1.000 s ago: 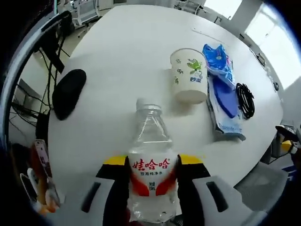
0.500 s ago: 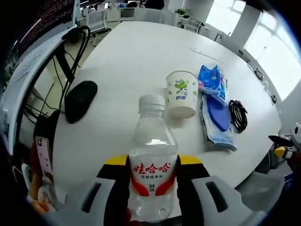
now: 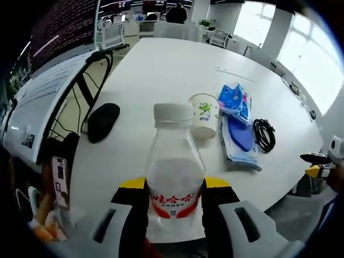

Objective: Arrange the tabletop items into an orderly group along one side of the table until the central work area is clear of visible clutter.

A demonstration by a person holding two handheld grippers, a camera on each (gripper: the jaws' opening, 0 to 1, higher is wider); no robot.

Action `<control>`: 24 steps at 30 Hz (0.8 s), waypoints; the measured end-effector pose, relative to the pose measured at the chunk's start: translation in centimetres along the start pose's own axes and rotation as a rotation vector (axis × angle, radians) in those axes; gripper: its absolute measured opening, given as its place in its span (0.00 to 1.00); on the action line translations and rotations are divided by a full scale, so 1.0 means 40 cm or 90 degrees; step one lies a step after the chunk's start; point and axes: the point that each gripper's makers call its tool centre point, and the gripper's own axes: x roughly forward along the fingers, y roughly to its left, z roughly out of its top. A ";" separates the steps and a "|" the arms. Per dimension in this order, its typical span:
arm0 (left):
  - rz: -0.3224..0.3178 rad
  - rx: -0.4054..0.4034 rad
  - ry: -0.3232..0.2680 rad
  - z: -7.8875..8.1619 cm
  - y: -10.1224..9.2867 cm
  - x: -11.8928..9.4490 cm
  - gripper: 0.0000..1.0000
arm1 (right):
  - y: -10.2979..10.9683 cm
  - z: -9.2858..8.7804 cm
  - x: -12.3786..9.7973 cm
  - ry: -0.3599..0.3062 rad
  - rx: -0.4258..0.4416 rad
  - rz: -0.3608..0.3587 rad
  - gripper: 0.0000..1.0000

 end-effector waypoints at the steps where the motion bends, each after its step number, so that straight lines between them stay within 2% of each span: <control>1: 0.002 0.002 -0.007 0.002 0.000 -0.003 0.37 | 0.000 0.002 0.001 -0.001 0.000 0.001 0.57; 6: 0.014 0.017 -0.029 -0.009 -0.004 -0.017 0.37 | -0.002 0.008 0.002 -0.004 -0.002 0.001 0.57; 11: 0.020 0.028 -0.035 -0.025 0.003 -0.027 0.37 | -0.007 0.000 0.001 0.000 -0.001 0.000 0.57; 22: 0.038 0.039 -0.039 -0.093 0.004 -0.066 0.37 | -0.001 -0.005 0.004 0.009 -0.003 0.002 0.56; 24: 0.050 0.067 -0.029 -0.118 0.006 -0.068 0.37 | 0.004 0.000 0.007 0.007 -0.003 0.003 0.56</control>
